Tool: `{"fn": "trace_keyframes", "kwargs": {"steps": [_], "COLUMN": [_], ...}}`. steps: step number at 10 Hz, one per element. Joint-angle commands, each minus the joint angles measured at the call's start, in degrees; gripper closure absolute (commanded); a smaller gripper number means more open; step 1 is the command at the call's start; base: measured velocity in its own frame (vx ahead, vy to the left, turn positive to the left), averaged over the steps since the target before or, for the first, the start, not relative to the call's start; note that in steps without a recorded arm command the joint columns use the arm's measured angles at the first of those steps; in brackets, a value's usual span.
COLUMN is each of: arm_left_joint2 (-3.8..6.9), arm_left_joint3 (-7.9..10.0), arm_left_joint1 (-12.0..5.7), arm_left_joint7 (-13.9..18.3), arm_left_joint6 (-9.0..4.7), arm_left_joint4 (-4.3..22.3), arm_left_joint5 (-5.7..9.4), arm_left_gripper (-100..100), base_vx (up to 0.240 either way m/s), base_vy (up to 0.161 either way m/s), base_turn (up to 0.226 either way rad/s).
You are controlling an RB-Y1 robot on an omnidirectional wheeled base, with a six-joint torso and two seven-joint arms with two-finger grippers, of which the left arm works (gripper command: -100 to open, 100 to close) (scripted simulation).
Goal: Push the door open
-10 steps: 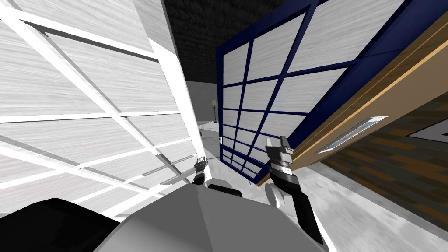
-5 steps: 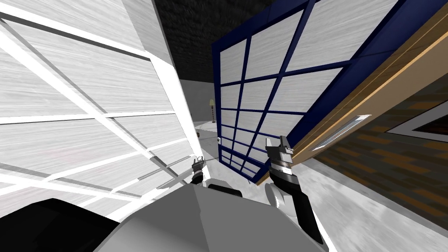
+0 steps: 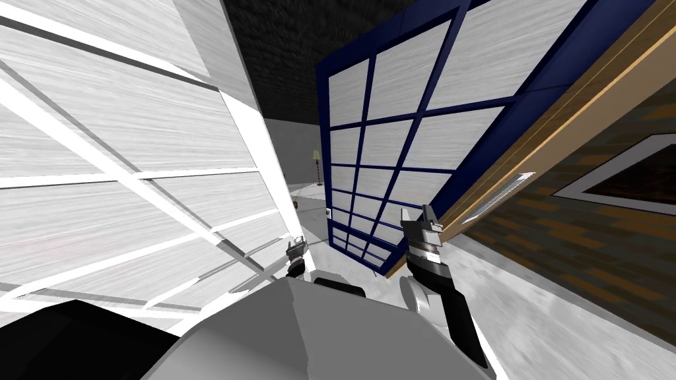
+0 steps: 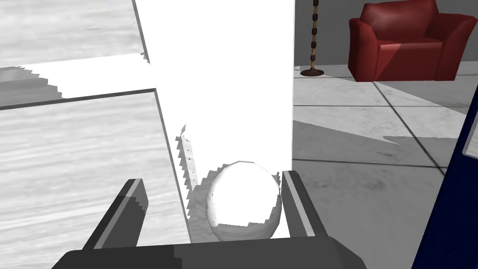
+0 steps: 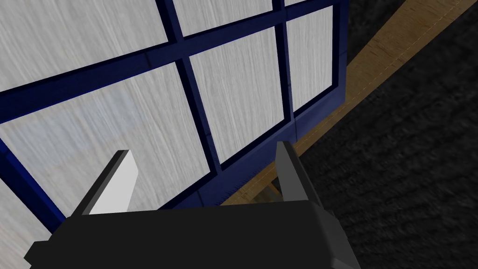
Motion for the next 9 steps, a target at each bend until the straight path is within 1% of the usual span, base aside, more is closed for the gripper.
{"fn": "trace_keyframes", "kwargs": {"steps": [1,2,3,4,5,6,7,8,9], "arm_left_joint2": [0.57,0.21,0.21,-0.16,-0.16,-0.54,-0.92,-0.92,-1.30], "arm_left_joint3": [2.77,4.09,4.48,6.11,6.11,7.72,9.14,9.28,10.73], "arm_left_joint1": [-0.48,-0.86,-0.86,-1.23,-1.23,-1.59,-1.95,-1.95,-2.27], "arm_left_joint7": [-0.26,-0.76,-0.76,-1.24,-1.24,-1.72,-2.18,-2.18,-2.61], "arm_left_joint6": [-1.25,-1.63,-1.63,-2.00,-2.00,-2.37,-2.72,-2.72,-3.05], "arm_left_joint4": [0.35,0.68,0.68,1.00,1.00,1.32,1.62,1.62,1.91], "arm_left_joint5": [1.20,2.05,2.05,2.86,2.86,3.66,4.43,4.43,5.15], "arm_left_gripper": [100,100,100,100,100,100,100,100,100], "base_vx": [0.045,0.056,0.059,0.066,0.042,0.042,0.062,0.043,0.045], "base_vy": [0.020,0.055,0.046,0.027,0.025,0.026,0.044,0.025,0.025], "base_turn": [-0.133,-0.211,-0.075,-0.119,-0.079,-0.129,-0.214,-0.092,-0.119]}}
